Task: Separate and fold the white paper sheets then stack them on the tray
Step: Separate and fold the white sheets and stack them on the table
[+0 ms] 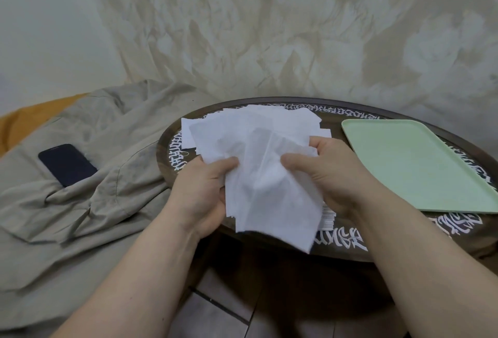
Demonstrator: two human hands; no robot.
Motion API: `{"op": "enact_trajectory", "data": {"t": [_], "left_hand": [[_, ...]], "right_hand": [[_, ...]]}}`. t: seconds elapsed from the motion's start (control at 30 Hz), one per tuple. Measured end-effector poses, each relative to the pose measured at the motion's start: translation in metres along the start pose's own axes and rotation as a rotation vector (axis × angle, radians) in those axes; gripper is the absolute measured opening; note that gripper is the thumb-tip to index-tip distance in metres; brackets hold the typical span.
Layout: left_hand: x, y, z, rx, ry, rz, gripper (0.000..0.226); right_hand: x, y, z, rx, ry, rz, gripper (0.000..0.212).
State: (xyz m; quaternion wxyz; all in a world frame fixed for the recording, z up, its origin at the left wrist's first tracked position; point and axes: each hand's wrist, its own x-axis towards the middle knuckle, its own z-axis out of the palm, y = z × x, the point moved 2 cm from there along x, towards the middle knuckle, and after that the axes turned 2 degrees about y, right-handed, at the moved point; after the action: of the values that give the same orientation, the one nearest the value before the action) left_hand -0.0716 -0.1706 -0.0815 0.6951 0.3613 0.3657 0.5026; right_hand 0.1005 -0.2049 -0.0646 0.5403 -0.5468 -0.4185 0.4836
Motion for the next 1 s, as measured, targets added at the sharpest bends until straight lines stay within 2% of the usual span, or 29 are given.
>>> {"op": "enact_trajectory", "data": {"t": [0.13,0.27,0.47,0.53,0.67,0.73,0.9,1.0], "left_hand": [[-0.0040,0.0008,0.0024,-0.026,-0.032,-0.010,0.028],[-0.0068,0.0007,0.0050,-0.001,-0.096,0.006,0.040],[-0.0088,-0.0016,0.0060,0.013,-0.111,0.012,0.033],[-0.0090,-0.0019,0.0065,0.020,-0.107,0.003,0.034],[-0.0076,-0.0006,0.0056,0.004,-0.019,0.016,0.018],[-0.0081,0.0016,0.0049,-0.010,0.003,0.019,0.017],[-0.0098,0.0046,0.0052,0.076,-0.043,0.071,0.011],[-0.0107,0.0013,0.0060,0.108,-0.068,0.054,0.017]], "right_hand": [[-0.0001,-0.0005,-0.0012,-0.016,-0.010,-0.022,0.015],[-0.0013,-0.0013,0.0005,-0.040,-0.015,-0.026,0.014],[-0.0026,-0.0016,0.0022,-0.119,0.043,-0.098,0.015],[-0.0032,-0.0015,0.0037,-0.086,0.022,-0.087,0.016],[-0.0042,-0.0037,0.0040,0.016,-0.036,-0.059,0.017],[-0.0049,-0.0044,0.0029,0.075,-0.072,-0.033,0.018],[-0.0076,-0.0081,0.0022,0.245,-0.227,0.022,0.033],[-0.0069,-0.0055,0.0045,0.199,-0.211,0.030,0.026]]}}
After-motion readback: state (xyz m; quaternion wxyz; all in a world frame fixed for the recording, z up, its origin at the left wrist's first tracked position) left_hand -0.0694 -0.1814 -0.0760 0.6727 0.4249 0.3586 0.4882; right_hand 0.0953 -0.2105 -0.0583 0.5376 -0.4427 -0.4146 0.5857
